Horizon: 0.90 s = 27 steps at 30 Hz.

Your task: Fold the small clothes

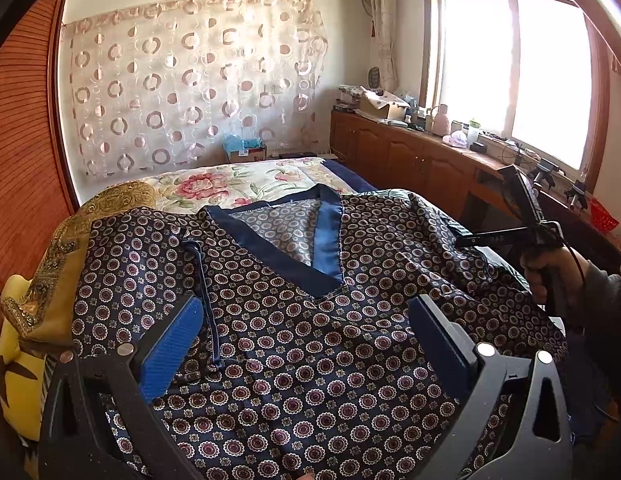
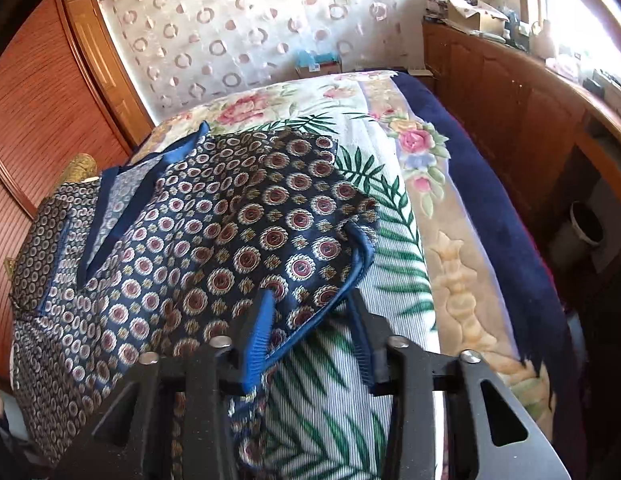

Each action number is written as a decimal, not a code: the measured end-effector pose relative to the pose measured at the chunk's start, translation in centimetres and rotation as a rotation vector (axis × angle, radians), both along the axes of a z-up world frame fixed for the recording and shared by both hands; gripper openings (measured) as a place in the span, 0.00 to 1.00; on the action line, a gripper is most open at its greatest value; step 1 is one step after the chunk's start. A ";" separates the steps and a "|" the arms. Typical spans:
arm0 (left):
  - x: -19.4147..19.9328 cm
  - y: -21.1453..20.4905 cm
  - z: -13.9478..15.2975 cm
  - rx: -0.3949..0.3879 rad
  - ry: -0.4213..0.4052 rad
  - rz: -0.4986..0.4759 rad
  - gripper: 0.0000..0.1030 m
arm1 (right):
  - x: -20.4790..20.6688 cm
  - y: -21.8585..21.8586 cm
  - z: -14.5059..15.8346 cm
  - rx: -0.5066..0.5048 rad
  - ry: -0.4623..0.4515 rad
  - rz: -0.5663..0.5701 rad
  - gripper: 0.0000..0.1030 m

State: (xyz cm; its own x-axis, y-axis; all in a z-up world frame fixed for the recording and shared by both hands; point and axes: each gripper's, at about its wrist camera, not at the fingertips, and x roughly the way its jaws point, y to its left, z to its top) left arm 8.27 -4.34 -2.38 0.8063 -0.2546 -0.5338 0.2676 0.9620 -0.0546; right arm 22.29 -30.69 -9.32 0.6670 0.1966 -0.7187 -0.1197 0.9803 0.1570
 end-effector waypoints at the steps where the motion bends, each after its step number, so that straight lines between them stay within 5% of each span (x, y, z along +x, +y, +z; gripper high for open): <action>1: 0.0 0.0 0.0 0.002 -0.001 0.002 1.00 | 0.4 0.2 0.1 -0.004 0.007 0.002 0.11; 4: 0.0 0.1 -0.2 0.006 0.000 0.009 1.00 | 1.1 0.6 0.2 -0.003 -0.001 0.048 0.02; 12: 0.0 0.5 -0.5 -0.009 0.005 0.017 1.00 | -0.2 5.6 4.7 -0.007 -0.143 0.197 0.02; 18: -0.4 1.2 -0.3 -0.025 -0.003 0.020 1.00 | -1.7 7.2 6.4 -0.091 -0.236 0.208 0.36; 27: 0.0 2.3 -0.7 -0.044 0.005 0.042 1.00 | -0.2 5.5 2.3 -0.190 -0.078 0.110 0.39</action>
State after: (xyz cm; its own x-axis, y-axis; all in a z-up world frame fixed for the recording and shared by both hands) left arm 8.27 -2.00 -3.09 0.8138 -0.2444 -0.5272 0.2270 0.9689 -0.0987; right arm 22.10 -25.23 -7.05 0.7040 0.1377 -0.6967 -0.2323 0.9717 -0.0426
